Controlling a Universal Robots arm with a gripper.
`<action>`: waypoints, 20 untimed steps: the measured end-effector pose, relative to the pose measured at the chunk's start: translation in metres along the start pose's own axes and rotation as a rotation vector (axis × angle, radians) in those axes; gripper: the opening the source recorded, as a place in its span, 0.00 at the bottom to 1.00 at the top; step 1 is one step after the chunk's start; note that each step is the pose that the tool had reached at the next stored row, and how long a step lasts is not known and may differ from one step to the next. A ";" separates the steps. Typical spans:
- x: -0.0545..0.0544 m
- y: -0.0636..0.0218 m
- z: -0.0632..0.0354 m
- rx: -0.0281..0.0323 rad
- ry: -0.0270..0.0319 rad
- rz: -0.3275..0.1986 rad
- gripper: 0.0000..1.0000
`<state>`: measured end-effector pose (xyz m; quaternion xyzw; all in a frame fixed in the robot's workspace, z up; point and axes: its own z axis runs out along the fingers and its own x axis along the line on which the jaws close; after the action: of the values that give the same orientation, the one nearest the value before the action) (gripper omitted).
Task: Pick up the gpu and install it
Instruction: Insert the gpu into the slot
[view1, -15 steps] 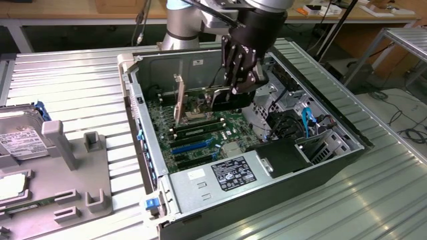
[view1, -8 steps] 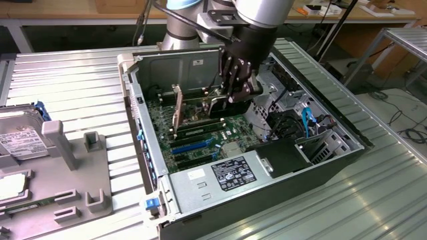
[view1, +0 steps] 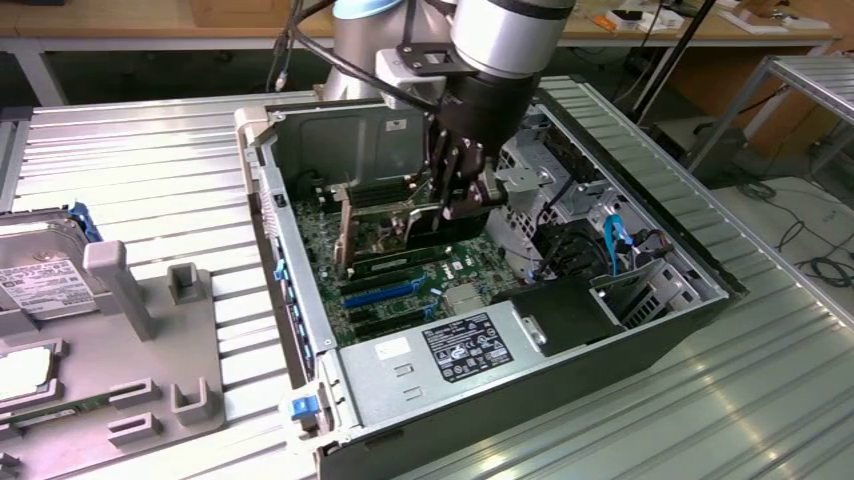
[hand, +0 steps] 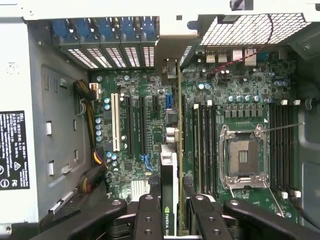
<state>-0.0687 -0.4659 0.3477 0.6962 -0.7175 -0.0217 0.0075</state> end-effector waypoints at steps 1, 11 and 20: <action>0.000 0.0010 0.0011 0.0016 -0.0001 -0.001 0.27; 0.001 0.0107 0.0131 0.0190 -0.0014 -0.008 0.27; 0.001 0.0166 0.0371 0.0235 -0.0015 -0.008 0.27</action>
<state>-0.0868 -0.4659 0.3114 0.6992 -0.7148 -0.0138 -0.0013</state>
